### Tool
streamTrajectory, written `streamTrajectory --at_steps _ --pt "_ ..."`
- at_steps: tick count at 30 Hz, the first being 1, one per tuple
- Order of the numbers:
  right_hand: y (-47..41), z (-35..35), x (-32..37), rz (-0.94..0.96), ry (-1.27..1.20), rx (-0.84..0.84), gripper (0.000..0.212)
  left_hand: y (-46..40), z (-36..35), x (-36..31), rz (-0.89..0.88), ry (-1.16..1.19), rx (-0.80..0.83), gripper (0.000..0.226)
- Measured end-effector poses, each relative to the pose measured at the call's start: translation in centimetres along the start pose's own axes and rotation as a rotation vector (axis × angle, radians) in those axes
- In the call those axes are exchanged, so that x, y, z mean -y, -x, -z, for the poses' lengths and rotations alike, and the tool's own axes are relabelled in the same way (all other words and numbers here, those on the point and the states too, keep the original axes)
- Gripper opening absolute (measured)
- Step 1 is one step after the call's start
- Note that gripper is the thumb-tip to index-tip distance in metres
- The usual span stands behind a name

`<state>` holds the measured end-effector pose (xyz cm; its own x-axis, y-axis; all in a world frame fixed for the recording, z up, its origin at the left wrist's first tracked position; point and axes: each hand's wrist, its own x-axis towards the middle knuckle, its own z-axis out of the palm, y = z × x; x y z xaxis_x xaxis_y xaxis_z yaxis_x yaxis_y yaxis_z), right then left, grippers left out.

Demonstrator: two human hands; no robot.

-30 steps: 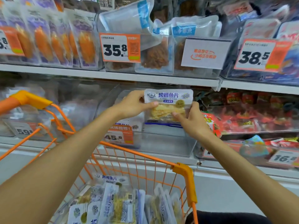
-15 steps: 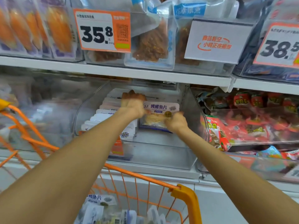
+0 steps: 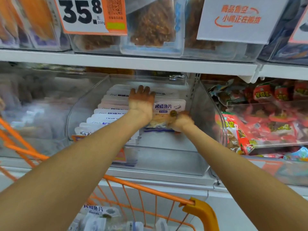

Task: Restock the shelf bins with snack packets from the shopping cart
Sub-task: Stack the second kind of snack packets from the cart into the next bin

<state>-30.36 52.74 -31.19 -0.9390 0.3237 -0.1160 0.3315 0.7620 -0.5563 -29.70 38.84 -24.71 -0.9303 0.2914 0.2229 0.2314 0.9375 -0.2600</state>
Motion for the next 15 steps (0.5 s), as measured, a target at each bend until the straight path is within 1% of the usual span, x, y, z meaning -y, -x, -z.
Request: streamTrajectory --at_steps 2,4,6,8,10,11,13,15 --pt "0.4 0.5 0.4 0.067 0.018 0.009 0.039 0.1 -0.3 0.0 -0.028 0.017 0.067 0.076" --pt "0.9 0.9 0.4 0.107 0.011 0.026 0.032 0.1 -0.6 0.1 -0.047 0.059 0.155 0.080" --pt "1.3 1.2 0.3 0.088 -0.029 0.043 0.025 0.1 -0.6 0.1 -0.051 0.104 0.209 0.081" --pt "1.8 1.5 0.1 0.056 -0.083 0.044 0.018 -0.2 -0.6 0.1 -0.061 0.114 0.255 0.090" --pt "1.9 1.5 0.1 0.021 -0.105 0.031 0.018 -0.5 -0.6 0.2 -0.077 0.067 0.261 0.096" --pt "1.9 1.4 0.1 0.018 -0.097 0.019 0.020 -0.6 -0.7 0.4 -0.084 0.040 0.237 0.096" --pt "2.0 1.2 0.2 0.014 -0.096 0.004 0.026 -0.7 -0.7 0.6 -0.090 -0.001 0.170 0.092" --pt "1.8 1.0 0.2 0.011 -0.123 0.009 0.032 -0.8 -0.6 0.6 -0.076 -0.014 0.137 0.087"
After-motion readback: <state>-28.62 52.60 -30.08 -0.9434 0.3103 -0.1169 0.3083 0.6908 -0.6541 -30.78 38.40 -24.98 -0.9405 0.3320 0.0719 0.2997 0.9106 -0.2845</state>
